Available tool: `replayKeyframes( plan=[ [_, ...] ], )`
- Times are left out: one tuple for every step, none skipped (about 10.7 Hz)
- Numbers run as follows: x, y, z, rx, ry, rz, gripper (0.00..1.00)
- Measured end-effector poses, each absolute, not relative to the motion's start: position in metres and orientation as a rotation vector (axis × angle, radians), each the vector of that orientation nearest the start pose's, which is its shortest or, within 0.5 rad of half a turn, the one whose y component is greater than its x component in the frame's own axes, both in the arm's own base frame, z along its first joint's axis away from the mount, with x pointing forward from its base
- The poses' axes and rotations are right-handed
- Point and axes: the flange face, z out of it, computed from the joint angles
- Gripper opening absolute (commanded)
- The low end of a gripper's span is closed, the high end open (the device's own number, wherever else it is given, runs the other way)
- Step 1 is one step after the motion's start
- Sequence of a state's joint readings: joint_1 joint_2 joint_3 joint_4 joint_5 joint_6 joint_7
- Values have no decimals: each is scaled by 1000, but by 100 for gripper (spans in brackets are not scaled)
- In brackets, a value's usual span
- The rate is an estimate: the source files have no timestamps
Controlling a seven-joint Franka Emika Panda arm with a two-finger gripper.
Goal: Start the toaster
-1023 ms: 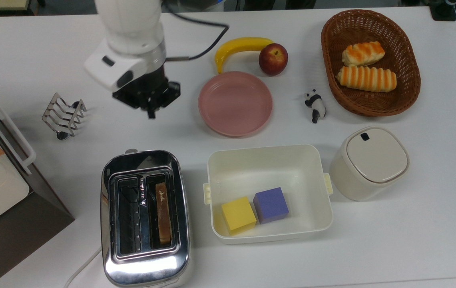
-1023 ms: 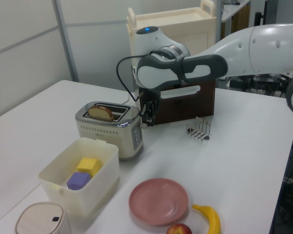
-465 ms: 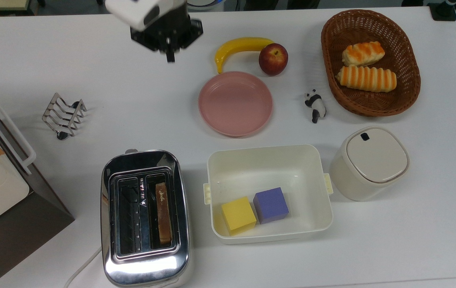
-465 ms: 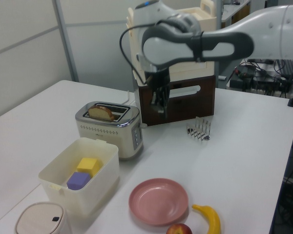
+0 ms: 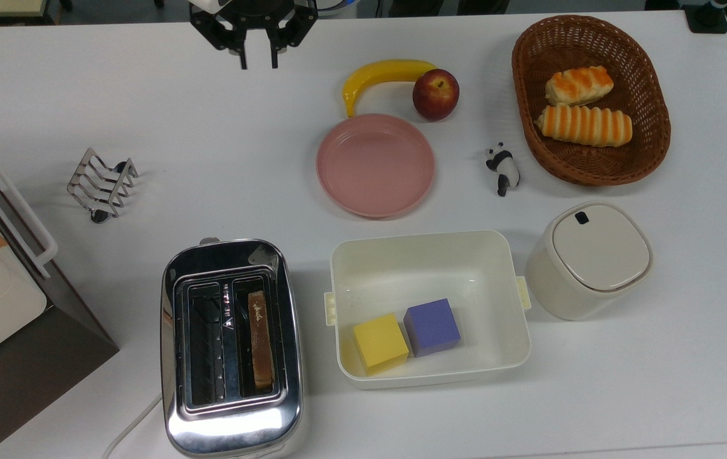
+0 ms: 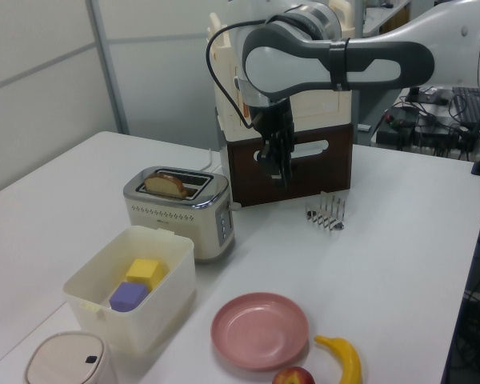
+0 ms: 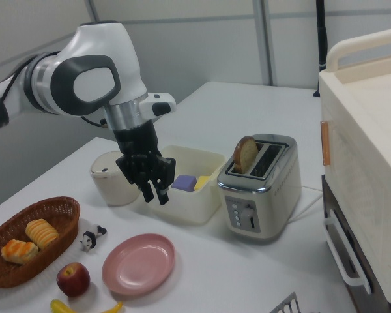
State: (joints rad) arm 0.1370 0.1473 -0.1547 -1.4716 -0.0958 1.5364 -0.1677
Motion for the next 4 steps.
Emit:
replayKeyframes(
  plan=[
    [594,-15,585,-3244,-246,149,100],
    [594,-15,585,-3244,-246,149,100],
    [594,-15,585,-3245,-245,149,100],
    [594,-16,585,-3246,-242,149,100]
  ],
)
